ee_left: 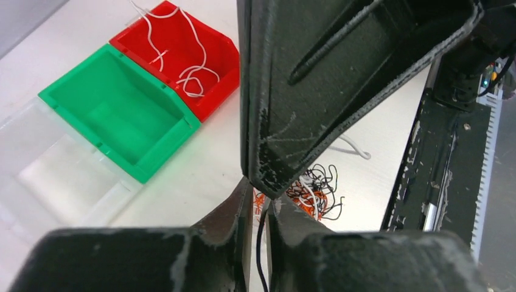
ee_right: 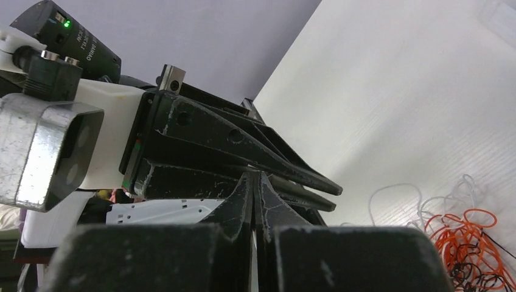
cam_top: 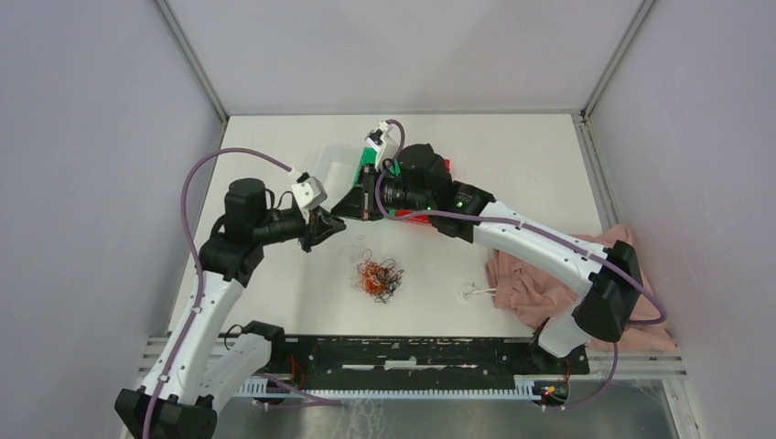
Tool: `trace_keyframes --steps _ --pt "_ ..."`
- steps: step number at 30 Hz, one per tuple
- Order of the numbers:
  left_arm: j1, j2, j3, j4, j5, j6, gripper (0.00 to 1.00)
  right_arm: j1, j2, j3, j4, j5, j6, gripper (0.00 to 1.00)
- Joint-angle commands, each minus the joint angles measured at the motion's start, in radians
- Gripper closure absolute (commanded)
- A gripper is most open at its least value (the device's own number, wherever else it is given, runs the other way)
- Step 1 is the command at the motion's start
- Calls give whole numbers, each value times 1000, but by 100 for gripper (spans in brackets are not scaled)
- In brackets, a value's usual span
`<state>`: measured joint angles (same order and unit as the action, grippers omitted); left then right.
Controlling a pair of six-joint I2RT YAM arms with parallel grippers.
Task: Untangle the cables
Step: Untie the cable.
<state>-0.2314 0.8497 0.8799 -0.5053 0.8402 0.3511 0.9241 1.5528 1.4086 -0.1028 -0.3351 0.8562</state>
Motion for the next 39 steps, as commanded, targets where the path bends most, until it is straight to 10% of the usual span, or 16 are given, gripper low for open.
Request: trace_keyframes --steps 1,14,25,39 --pt "-3 -34 -15 122 -21 -86 87 7 -10 20 84 -31 42 100" --pt "-3 -70 62 172 -18 -250 96 -19 -55 237 -119 83 -88 100" --pt "-4 -149 1 153 168 -245 30 -25 -28 315 -65 21 6 100" --pt "-164 -53 -146 521 -81 -453 49 -22 -19 255 81 17 160 100"
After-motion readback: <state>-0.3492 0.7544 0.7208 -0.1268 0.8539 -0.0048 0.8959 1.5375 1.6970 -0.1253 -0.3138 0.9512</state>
